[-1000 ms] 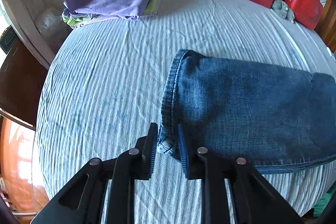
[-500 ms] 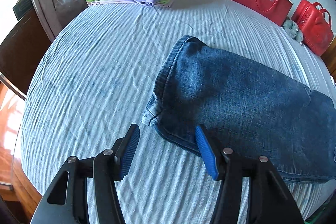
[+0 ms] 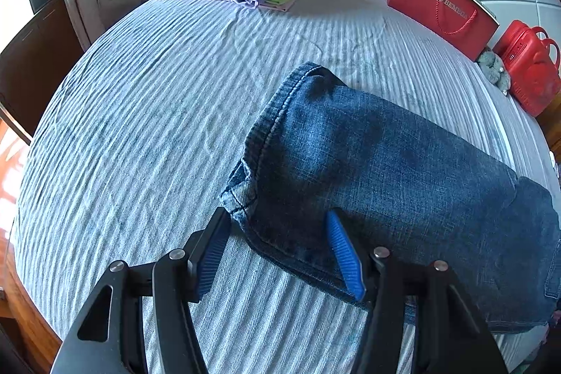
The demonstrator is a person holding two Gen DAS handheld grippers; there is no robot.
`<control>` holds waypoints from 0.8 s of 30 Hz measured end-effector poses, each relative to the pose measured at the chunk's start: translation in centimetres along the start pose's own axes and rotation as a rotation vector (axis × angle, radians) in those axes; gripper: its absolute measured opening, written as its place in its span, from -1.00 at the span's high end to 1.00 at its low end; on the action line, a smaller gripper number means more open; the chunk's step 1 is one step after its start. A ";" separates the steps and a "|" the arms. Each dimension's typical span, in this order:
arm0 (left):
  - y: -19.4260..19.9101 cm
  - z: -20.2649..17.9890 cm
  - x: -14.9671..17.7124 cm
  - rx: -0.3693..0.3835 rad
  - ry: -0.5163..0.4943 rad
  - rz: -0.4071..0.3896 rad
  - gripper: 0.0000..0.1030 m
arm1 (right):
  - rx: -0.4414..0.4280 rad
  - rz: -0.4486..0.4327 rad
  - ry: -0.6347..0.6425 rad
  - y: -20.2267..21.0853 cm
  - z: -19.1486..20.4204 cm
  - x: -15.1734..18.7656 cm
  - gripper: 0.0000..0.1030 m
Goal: Fold clothes
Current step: 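Grasp the hems with the left gripper while the right gripper grasps the waistband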
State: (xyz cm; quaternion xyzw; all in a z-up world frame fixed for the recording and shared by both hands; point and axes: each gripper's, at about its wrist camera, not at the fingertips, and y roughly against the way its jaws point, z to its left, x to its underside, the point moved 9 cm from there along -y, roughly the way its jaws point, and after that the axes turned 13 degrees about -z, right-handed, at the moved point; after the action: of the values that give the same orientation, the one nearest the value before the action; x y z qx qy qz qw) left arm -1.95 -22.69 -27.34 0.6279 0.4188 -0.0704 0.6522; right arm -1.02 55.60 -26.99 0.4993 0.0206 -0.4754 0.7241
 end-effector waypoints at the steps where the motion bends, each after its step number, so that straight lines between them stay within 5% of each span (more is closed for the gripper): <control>1: 0.0 -0.1 0.0 0.012 0.007 -0.002 -0.26 | -0.013 0.003 -0.013 -0.3 0.2 0.1 -0.13; 5: -0.3 -0.8 0.0 0.028 0.007 -0.002 -0.46 | 0.015 0.010 -0.024 -1.5 1.0 1.0 -0.22; 9: -0.5 -1.3 -0.1 0.010 -0.012 -0.014 -0.46 | 0.021 -0.020 0.000 -2.0 2.1 1.1 -0.35; 11: -0.5 -1.4 -0.2 0.011 -0.015 -0.013 0.05 | 0.037 -0.011 0.053 -2.6 2.9 1.3 -0.02; 13: -0.4 -1.5 -0.2 0.041 0.010 -0.002 0.11 | 0.043 0.003 0.087 -3.0 3.4 1.5 0.15; 17: -0.4 -1.6 -0.1 0.064 0.012 -0.003 0.16 | 0.030 0.007 0.098 -3.2 3.2 1.6 0.15; 20: -0.6 -2.3 -0.1 0.057 -0.035 -0.001 0.71 | 0.027 0.011 0.103 -3.3 3.0 1.7 0.15; 24: -0.1 -3.5 -1.1 0.066 -0.082 -0.025 0.91 | 0.053 0.021 0.157 -3.1 3.1 1.7 0.33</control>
State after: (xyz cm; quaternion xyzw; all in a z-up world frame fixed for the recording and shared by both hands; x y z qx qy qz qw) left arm -4.30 -20.10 -26.18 0.6405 0.3970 -0.1177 0.6467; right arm -3.69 52.00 -28.49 0.5541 0.0597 -0.4274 0.7118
